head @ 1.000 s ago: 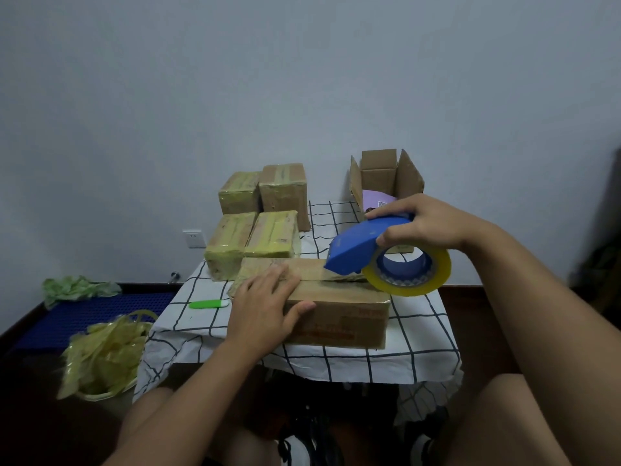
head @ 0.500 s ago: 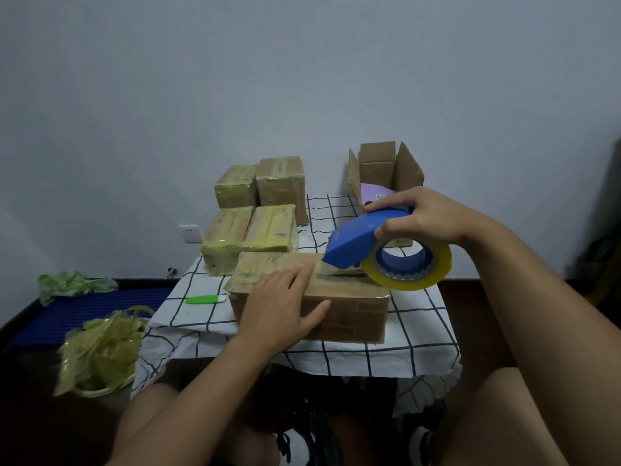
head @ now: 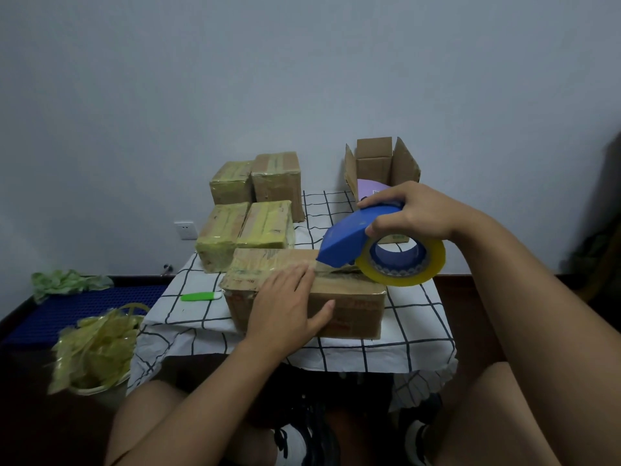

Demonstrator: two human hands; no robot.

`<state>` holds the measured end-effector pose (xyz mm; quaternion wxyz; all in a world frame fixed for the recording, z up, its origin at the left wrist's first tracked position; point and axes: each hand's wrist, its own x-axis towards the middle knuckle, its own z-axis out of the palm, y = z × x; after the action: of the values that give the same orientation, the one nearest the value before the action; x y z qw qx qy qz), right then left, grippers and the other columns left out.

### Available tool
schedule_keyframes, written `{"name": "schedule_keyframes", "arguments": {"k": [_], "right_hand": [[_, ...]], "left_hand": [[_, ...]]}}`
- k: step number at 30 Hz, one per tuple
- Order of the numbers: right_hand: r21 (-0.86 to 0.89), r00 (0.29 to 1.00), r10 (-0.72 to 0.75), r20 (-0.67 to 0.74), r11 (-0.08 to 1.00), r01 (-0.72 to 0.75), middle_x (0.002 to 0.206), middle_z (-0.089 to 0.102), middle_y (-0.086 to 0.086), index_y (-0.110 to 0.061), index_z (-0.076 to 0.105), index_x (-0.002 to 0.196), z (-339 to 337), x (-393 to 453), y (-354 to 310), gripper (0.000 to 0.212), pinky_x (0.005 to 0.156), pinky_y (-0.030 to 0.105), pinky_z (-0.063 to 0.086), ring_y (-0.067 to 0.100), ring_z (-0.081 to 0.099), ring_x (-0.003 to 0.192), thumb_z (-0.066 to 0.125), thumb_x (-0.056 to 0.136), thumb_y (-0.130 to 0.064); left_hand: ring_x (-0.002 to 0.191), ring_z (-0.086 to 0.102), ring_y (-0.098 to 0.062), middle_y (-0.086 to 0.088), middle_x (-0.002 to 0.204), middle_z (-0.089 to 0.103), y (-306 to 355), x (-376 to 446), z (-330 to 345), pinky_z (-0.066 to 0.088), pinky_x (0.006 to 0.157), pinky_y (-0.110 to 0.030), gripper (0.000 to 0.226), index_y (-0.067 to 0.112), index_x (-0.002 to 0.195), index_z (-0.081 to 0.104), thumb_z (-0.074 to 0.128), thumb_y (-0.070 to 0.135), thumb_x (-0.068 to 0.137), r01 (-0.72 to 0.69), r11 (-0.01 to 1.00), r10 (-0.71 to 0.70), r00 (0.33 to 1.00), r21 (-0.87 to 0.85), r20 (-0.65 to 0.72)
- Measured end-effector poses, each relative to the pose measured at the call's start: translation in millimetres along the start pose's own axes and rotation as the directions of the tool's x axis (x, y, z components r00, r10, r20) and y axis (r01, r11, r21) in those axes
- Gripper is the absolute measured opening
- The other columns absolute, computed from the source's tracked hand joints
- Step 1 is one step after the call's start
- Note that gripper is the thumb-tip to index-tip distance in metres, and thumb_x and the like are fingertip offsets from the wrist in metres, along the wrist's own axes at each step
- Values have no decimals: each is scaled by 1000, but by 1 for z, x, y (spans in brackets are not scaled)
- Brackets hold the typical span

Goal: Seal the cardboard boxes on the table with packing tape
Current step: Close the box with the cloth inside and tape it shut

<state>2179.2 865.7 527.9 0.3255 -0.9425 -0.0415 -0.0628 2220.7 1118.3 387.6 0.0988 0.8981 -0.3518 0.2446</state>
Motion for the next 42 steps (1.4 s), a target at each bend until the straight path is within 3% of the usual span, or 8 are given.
{"name": "schedule_keyframes", "arguments": {"k": [5, 10, 15, 20, 26, 33, 38, 42], "right_hand": [[20, 1000, 2, 1, 1000, -2, 108, 59, -17, -38, 65, 118, -1, 0, 0, 35, 78, 19, 42, 8, 59, 96, 75, 84, -36], [2, 1000, -1, 8, 1000, 1, 105, 58, -19, -36, 65, 119, 0, 1, 0, 34, 75, 17, 41, 6, 59, 93, 73, 87, -32], [8, 1000, 3, 29, 1000, -3, 108, 59, -17, -36, 65, 122, -5, 0, 1, 35, 79, 19, 42, 8, 59, 96, 72, 88, -32], [15, 994, 10, 109, 1000, -12, 112, 63, -11, -35, 67, 123, -22, -7, 12, 38, 85, 24, 48, 11, 63, 98, 75, 87, -34], [67, 999, 47, 17, 997, -48, 113, 65, -12, -45, 66, 109, -52, -47, 53, 32, 82, 21, 44, 11, 62, 101, 77, 80, -36], [77, 999, 39, 12, 996, -40, 114, 65, -14, -48, 66, 111, -48, -48, 62, 42, 82, 21, 44, 10, 63, 101, 70, 69, -48], [74, 998, 56, 26, 996, -57, 114, 64, -14, -46, 64, 116, -37, -54, 70, 47, 82, 21, 45, 9, 63, 100, 70, 69, -48], [82, 998, 60, 10, 995, -61, 116, 62, -15, -47, 62, 118, -33, -57, 74, 48, 81, 19, 44, 8, 62, 99, 70, 70, -49]], "left_hand": [[119, 56, -21, -2, 130, 60, 2, 6, -5, 45, 97, -36, 65, 14, 130, 59, 46, 62, 87, -27, 999, 27, 1000, -28, -7], [138, 38, -16, -1, 148, 45, 12, 14, -6, 30, 113, -32, 83, 18, 140, 44, 34, 79, 86, -14, 1000, 12, 992, 13, 123], [129, 46, -14, 3, 143, 49, 10, 16, -5, 37, 105, -28, 85, 21, 140, 40, 35, 83, 82, 12, 1000, -12, 994, 1, 109], [136, 43, -15, 1, 150, 44, 8, 14, -7, 35, 109, -31, 90, 19, 147, 33, 36, 82, 82, 41, 999, -38, 990, -17, 137], [129, 53, -22, -6, 142, 54, 13, 15, -7, 45, 102, -36, 80, 18, 136, 52, 33, 78, 87, 26, 998, -33, 993, 57, 115], [124, 57, -26, -7, 138, 58, 12, 10, -2, 49, 96, -42, 71, 22, 132, 61, 35, 72, 89, 14, 999, -18, 995, 40, 102], [122, 57, -21, -1, 139, 57, 17, 12, -4, 46, 98, -39, 70, 19, 134, 59, 36, 67, 90, -20, 998, 14, 995, 60, 98], [126, 53, -20, 0, 140, 56, 26, 15, -9, 41, 101, -39, 67, 34, 141, 49, 35, 72, 88, -26, 996, 12, 989, 86, 150]]}}
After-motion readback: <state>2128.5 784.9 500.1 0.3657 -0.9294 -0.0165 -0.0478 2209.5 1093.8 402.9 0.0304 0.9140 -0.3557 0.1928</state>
